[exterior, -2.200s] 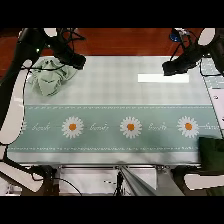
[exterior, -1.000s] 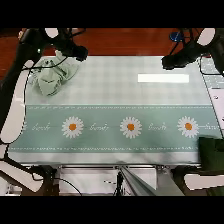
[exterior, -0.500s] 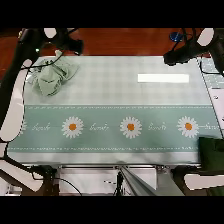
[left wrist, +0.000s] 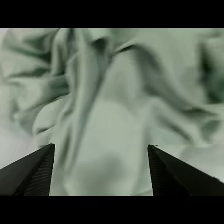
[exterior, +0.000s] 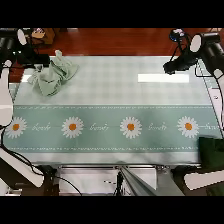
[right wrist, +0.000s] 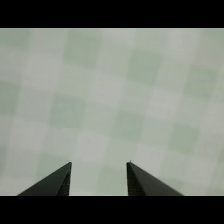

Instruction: Fold the shirts.

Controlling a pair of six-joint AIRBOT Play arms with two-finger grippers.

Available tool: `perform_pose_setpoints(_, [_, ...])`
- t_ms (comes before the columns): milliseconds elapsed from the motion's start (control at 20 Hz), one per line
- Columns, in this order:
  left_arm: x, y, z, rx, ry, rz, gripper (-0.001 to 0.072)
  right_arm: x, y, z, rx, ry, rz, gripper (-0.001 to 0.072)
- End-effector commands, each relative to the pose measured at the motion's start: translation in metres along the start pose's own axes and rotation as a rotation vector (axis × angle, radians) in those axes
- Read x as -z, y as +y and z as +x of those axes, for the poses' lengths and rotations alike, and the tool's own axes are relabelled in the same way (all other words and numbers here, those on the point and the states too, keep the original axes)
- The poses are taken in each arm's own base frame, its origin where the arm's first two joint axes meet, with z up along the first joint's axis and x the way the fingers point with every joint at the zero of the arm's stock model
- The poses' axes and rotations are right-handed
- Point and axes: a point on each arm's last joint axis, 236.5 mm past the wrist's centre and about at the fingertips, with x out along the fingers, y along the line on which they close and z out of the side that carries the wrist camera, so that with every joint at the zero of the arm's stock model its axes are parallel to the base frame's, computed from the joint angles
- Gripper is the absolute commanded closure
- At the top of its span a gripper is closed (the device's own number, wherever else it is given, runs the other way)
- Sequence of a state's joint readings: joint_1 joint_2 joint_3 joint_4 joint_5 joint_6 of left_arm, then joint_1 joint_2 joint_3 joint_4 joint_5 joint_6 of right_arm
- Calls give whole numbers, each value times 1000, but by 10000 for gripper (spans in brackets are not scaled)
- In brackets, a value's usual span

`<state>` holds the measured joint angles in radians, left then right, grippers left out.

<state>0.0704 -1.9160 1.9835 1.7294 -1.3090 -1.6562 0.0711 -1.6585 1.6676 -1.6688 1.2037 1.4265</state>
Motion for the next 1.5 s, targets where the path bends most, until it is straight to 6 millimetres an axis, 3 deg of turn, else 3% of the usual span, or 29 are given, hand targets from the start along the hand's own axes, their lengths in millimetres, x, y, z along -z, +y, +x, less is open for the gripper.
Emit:
perform_pose_setpoints(0, [28, 22, 32, -18, 127, -14, -13, 18, 4, 21, -11, 91, -8, 286])
perform_pose_setpoints(150, [41, 16, 55, -9, 188, 19, -13, 19, 8, 25, -26, 94, -3, 286])
perform_pose_setpoints(200, [46, 13, 60, -6, 209, 21, 60, 19, 8, 24, -27, 96, -3, 286])
perform_pose_setpoints(250, [51, 12, 62, -6, 229, 24, 458, 20, 8, 24, -28, 102, -3, 286])
perform_pose_setpoints(300, [50, 10, 59, -5, 226, 28, 653, 22, 8, 24, -27, 108, -3, 287])
perform_pose_setpoints(450, [19, 5, 21, 2, 118, 27, 684, 32, 12, 19, -44, 151, 6, 297])
perform_pose_setpoints(500, [6, -2, -3, 18, 62, 28, 685, 34, 20, 10, -78, 155, 18, 297])
perform_pose_setpoints(600, [-21, -21, -62, 43, -95, 54, 685, 20, 33, -20, -143, 74, 45, 297])
perform_pose_setpoints(700, [-37, -43, -135, 78, -252, 89, 685, 2, 32, -66, -149, -50, 57, 297])
perform_pose_setpoints(800, [-40, -66, -216, 125, -412, 129, 685, -4, 27, -114, -139, -149, 60, 296])
perform_pose_setpoints(1000, [-10, -107, -390, 274, -765, 213, 685, 4, 19, -208, -107, -320, 59, 296])
perform_pose_setpoints(1200, [46, -119, -547, 479, -1126, 263, 686, 28, 6, -265, -42, -396, 57, 295])
perform_pose_setpoints(1300, [72, -114, -583, 535, -1197, 291, 686, 44, -3, -280, 0, -391, 59, 296])
perform_pose_setpoints(1450, [90, -121, -583, 569, -1160, 329, 685, 64, -17, -287, 66, -352, 67, 295])
